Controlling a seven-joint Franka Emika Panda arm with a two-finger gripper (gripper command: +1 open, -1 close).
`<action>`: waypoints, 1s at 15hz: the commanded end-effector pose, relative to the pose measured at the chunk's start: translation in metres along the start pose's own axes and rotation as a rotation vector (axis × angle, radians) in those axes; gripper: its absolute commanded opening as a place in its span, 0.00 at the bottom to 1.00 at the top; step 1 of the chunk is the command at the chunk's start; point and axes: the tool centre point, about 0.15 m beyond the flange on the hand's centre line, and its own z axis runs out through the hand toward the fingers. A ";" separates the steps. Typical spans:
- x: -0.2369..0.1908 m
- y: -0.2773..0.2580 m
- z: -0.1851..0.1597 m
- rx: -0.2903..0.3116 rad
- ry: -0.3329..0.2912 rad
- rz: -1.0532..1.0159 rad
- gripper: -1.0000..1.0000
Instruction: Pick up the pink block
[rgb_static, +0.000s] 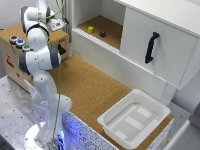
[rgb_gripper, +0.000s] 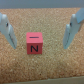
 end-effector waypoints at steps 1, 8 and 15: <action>0.031 0.013 0.013 0.099 -0.066 -0.030 1.00; 0.047 0.003 0.028 0.109 -0.093 -0.086 1.00; 0.039 -0.010 0.041 0.065 -0.142 -0.132 0.00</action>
